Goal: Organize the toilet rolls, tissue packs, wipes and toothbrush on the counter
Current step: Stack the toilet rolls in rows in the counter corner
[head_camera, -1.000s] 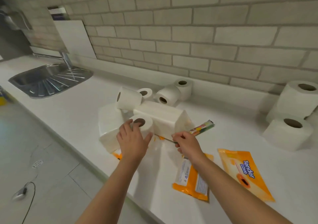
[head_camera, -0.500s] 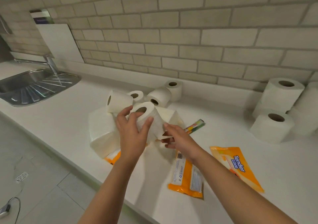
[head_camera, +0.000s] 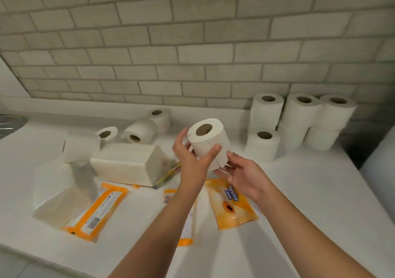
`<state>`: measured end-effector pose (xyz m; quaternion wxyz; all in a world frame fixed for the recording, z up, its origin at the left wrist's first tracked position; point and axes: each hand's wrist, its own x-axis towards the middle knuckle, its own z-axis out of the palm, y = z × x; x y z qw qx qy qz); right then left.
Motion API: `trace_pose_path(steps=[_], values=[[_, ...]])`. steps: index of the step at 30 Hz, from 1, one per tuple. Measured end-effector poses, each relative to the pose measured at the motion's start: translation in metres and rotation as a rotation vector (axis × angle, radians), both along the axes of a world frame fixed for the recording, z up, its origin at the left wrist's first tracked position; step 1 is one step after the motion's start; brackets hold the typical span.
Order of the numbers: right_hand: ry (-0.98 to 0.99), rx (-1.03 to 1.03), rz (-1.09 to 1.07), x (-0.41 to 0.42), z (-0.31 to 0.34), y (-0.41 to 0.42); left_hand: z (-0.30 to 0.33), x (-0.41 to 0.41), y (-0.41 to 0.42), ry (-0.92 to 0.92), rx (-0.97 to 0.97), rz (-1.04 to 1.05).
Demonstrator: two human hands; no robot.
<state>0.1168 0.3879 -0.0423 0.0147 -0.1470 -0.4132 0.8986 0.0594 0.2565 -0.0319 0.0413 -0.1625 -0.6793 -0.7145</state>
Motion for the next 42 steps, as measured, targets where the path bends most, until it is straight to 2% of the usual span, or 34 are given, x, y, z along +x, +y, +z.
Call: trace_pose_path(steps=[2, 8, 13, 18, 24, 32, 35, 38, 42], values=[[-0.009, -0.020, -0.054, 0.020, -0.007, 0.028, -0.010, 0.012, 0.032, -0.125, 0.028, -0.130], [-0.095, 0.138, -0.187, 0.070, -0.034, 0.089, -0.052, 0.035, 0.105, -0.175, -0.116, -0.346], [-0.183, 0.240, -0.374, 0.111, -0.050, 0.144, -0.076, 0.058, 0.174, -0.148, -0.198, -0.443], [-0.356, 0.591, -0.409, 0.130, -0.063, 0.179, -0.092, 0.071, 0.212, -0.059, -0.259, -0.519], [-0.448, 0.752, -0.498, 0.128, -0.073, 0.208, -0.101, 0.069, 0.237, -0.043, -0.276, -0.545], [-0.286, 0.567, -0.633, 0.107, -0.063, 0.236, -0.093, 0.057, 0.282, -0.122, -0.267, -0.622], [-0.296, 0.528, -0.679, 0.103, -0.064, 0.252, -0.089, 0.052, 0.300, -0.151, -0.264, -0.625], [-0.291, 0.546, -0.633, 0.101, -0.066, 0.270, -0.091, 0.046, 0.314, -0.209, -0.258, -0.629], [-0.405, 0.608, -0.601, 0.094, -0.063, 0.298, -0.098, 0.038, 0.331, -0.203, -0.316, -0.605]])
